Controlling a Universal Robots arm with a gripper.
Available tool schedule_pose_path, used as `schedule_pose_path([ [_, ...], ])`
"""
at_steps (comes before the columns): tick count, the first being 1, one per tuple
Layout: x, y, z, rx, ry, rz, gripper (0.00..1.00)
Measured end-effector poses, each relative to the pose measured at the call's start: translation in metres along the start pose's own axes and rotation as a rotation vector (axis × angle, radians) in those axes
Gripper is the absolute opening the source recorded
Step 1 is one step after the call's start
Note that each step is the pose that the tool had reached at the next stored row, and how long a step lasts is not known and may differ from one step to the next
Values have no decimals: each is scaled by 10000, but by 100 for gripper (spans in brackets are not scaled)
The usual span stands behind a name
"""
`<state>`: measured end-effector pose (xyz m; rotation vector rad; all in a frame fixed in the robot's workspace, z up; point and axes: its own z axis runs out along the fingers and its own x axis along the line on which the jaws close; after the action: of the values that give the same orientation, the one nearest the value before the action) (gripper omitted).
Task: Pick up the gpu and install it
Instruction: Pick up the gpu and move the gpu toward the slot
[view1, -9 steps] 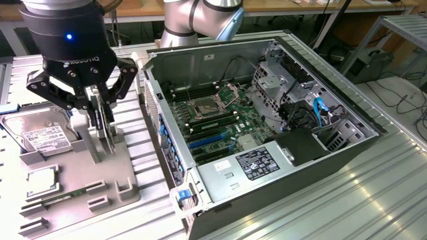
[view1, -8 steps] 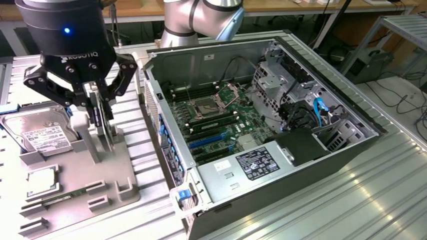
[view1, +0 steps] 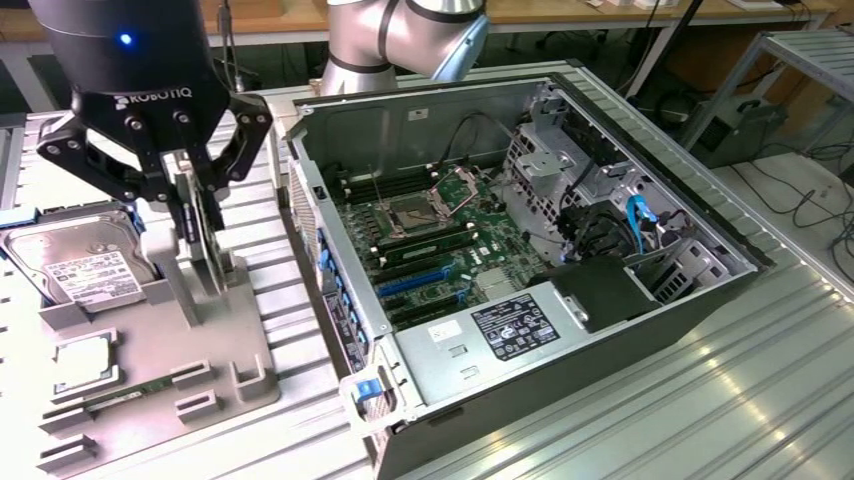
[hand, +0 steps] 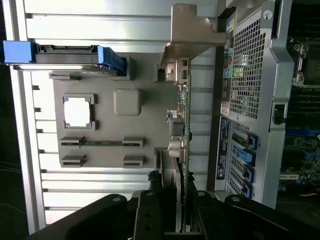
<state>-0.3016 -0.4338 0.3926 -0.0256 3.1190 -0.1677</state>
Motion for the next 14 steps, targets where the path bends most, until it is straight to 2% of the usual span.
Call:
schedule_pose_path([
  [11, -2, -13, -121, 1, 4, -1, 28],
  [14, -4, -15, -134, 33, 19, -4, 28],
])
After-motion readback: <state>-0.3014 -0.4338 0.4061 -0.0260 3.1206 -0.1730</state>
